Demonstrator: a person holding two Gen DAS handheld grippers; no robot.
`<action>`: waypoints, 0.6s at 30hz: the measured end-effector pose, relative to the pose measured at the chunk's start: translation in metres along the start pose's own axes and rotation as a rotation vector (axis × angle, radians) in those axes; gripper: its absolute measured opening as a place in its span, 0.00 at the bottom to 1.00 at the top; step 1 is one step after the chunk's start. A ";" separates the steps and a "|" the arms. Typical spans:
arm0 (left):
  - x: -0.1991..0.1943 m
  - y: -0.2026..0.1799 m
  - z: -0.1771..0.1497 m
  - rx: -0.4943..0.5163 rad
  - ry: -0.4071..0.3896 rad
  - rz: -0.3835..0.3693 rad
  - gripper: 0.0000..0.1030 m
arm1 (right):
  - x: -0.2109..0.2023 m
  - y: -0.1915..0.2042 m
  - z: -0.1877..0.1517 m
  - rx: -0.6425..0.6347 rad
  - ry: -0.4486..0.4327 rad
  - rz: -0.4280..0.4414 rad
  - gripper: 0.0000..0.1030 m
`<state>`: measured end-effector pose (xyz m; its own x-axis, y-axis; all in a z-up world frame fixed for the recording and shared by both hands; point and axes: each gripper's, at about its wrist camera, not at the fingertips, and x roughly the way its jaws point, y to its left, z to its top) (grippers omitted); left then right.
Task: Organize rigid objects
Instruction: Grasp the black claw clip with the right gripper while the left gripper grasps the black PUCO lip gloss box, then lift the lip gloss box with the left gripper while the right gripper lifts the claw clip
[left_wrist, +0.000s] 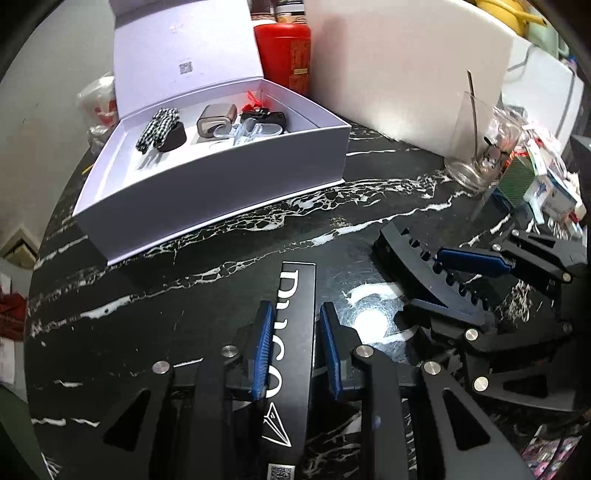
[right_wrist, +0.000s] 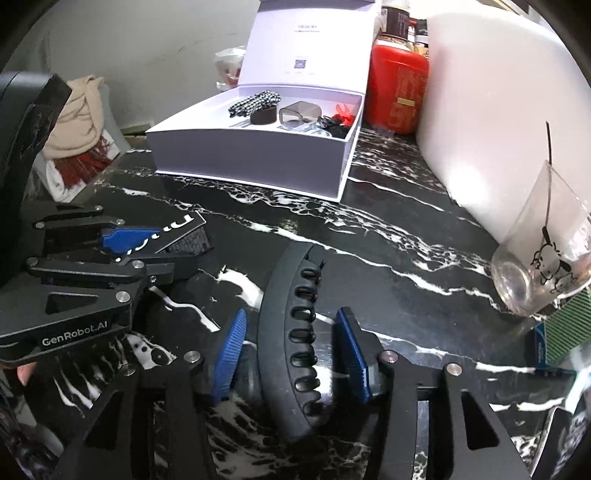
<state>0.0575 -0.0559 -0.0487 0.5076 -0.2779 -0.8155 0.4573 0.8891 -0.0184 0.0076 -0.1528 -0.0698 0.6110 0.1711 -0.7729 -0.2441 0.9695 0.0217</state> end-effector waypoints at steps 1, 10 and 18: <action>0.000 0.000 0.001 0.001 0.001 0.005 0.25 | 0.000 0.000 0.000 0.005 -0.002 0.000 0.46; 0.003 -0.002 0.008 -0.032 0.016 -0.003 0.19 | -0.001 -0.002 0.002 0.021 -0.012 0.036 0.28; -0.015 0.001 0.007 -0.089 -0.009 0.017 0.19 | -0.012 0.001 0.007 -0.009 -0.030 0.077 0.28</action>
<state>0.0556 -0.0531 -0.0326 0.5212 -0.2658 -0.8110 0.3824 0.9223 -0.0565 0.0052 -0.1529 -0.0566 0.6121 0.2505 -0.7501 -0.2977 0.9517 0.0749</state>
